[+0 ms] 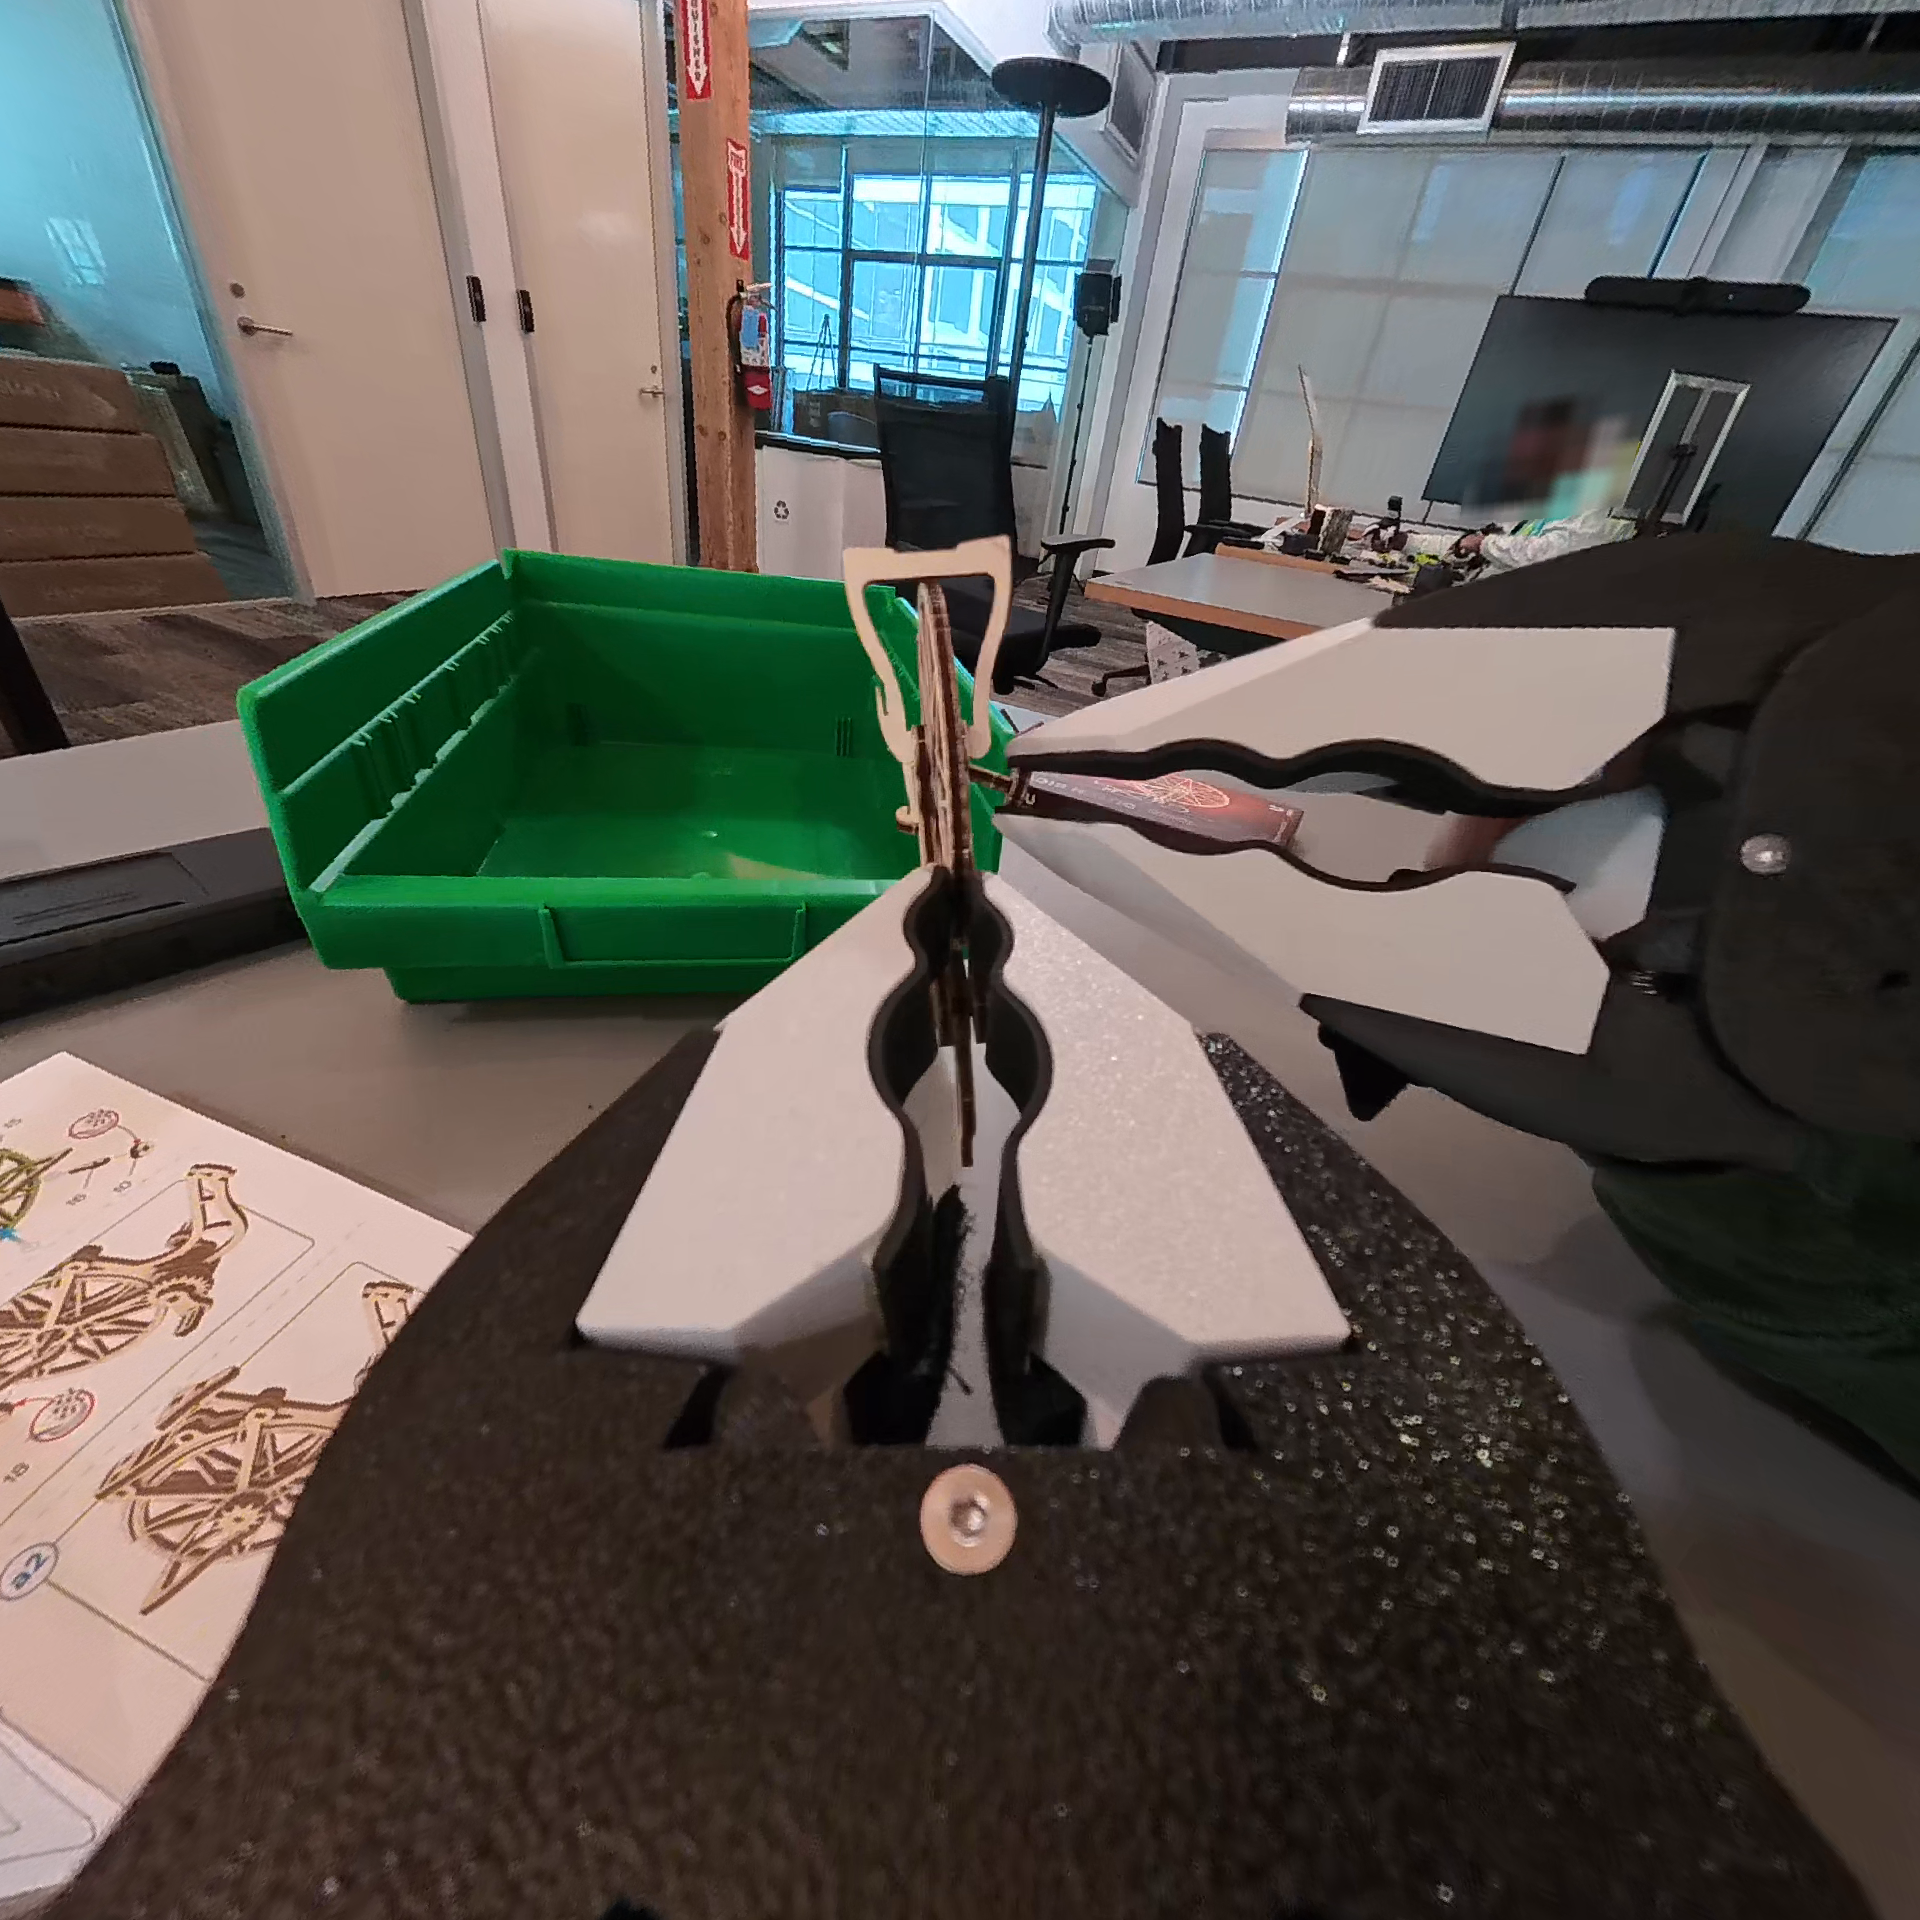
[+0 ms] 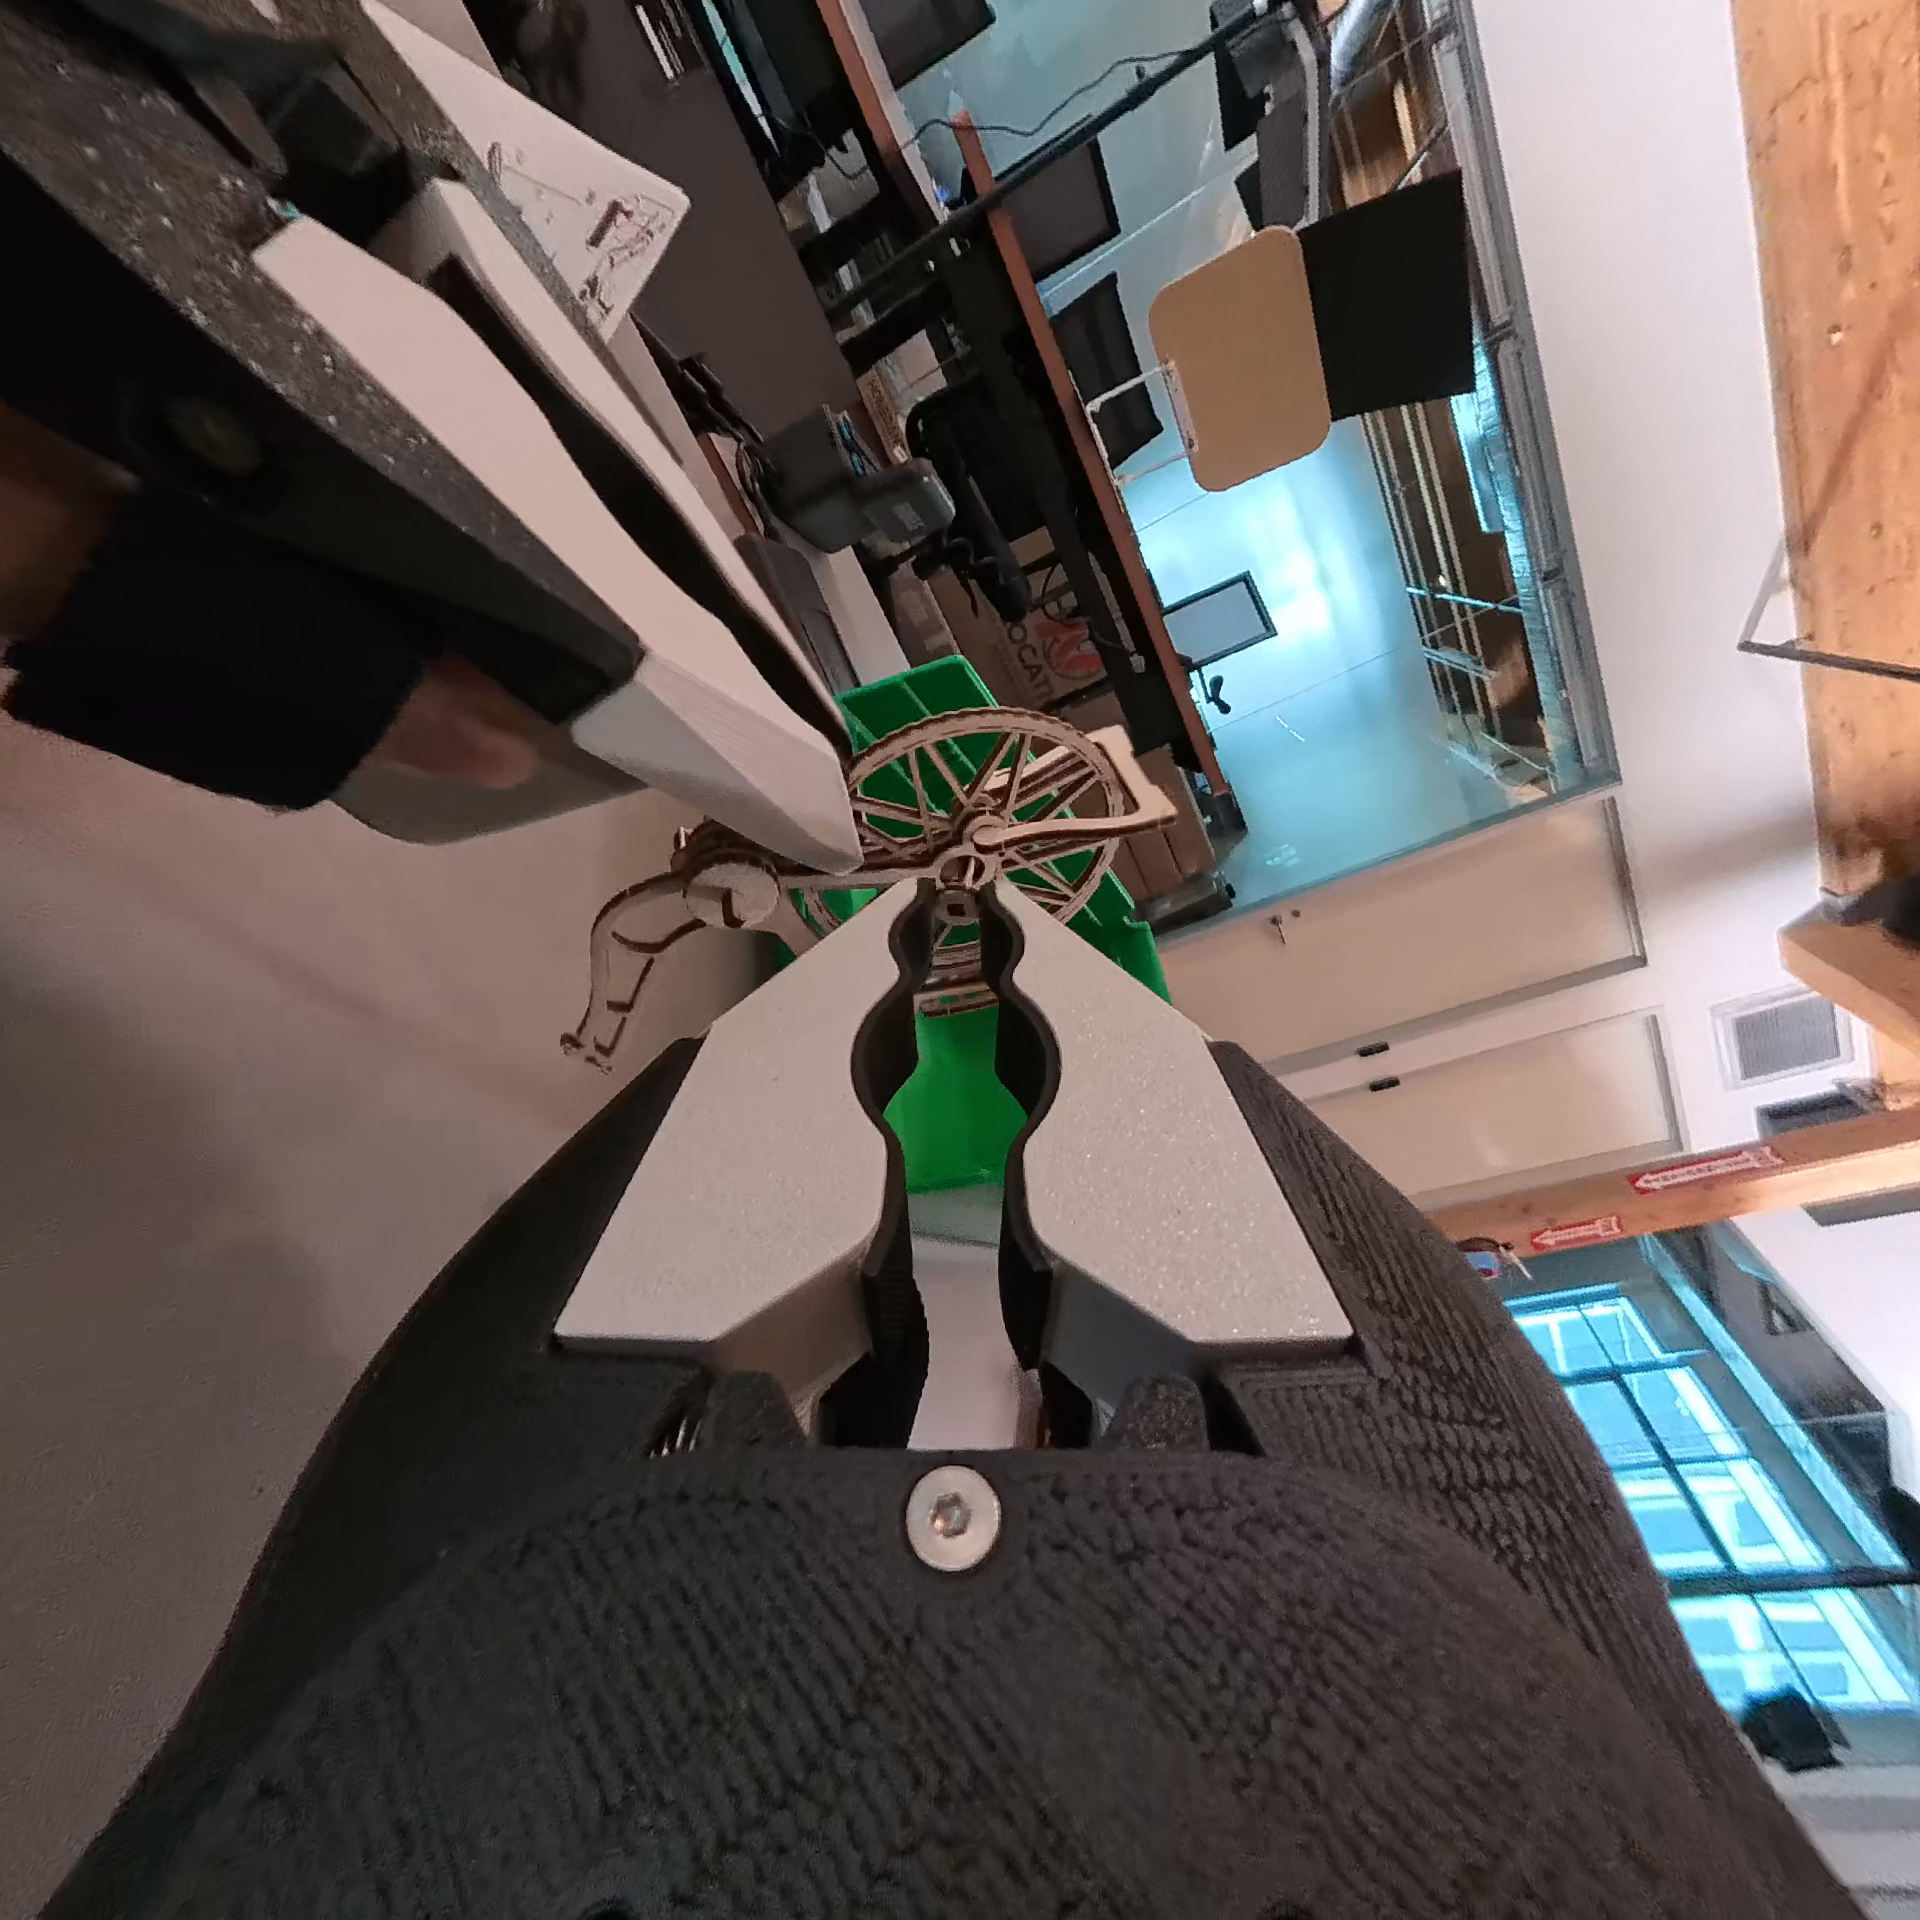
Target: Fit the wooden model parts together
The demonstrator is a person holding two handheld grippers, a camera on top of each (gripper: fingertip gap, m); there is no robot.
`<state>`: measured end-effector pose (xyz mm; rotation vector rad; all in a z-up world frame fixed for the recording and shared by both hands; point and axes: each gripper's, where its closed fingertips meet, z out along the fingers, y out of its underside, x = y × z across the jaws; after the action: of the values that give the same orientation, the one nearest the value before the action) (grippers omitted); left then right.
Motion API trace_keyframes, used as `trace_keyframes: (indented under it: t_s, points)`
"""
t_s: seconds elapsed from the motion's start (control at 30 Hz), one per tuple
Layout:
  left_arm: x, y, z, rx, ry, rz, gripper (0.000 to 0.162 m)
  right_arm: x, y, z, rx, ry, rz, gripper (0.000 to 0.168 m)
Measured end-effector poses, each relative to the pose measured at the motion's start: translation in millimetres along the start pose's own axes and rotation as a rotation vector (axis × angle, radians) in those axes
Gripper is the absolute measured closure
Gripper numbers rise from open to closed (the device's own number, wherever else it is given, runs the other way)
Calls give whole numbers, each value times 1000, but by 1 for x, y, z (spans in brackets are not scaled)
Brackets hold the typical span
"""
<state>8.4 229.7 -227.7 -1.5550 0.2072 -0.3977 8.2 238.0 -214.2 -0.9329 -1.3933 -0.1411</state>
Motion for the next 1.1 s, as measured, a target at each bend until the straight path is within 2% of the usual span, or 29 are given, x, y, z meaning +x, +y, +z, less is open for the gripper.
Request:
trace_keyframes:
  t_s: [0.43, 0.73, 0.9, 1.1]
  points:
    - [1, 2, 2, -31, -17, 63, 162, -1, 4, 0, 4, -6, 1, 162]
    - [4, -3, 0, -61, -84, 360, 162, 3, 3, -5, 79, -33, 154, 162]
    - [13, -12, -4, -35, -125, 573, 162, 10, -4, -20, 221, -21, 263, 162]
    - [25, -17, -6, -12, -140, 749, 162, 16, -7, -34, 327, 18, 249, 162]
